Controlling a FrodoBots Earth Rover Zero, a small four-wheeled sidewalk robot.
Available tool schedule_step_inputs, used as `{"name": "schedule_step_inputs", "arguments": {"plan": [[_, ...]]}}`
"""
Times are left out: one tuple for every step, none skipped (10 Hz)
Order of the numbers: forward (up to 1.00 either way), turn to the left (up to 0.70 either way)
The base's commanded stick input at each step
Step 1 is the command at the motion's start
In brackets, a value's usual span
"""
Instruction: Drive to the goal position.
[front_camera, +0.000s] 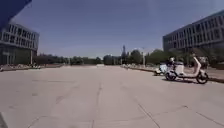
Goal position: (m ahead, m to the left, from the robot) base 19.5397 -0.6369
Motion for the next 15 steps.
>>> {"name": "schedule_step_inputs", "arguments": {"plan": [[1.0, 0.0], [1.0, 0.0], [1.0, 0.0], [1.0, 0.0], [1.0, 0.0], [1.0, 0.0], [1.0, 0.0], [1.0, 0.0], [1.0, 0.0], [1.0, 0.0], [1.0, 0.0], [1.0, 0.0], [1.0, 0.0], [1.0, 0.0], [1.0, 0.0]]}}
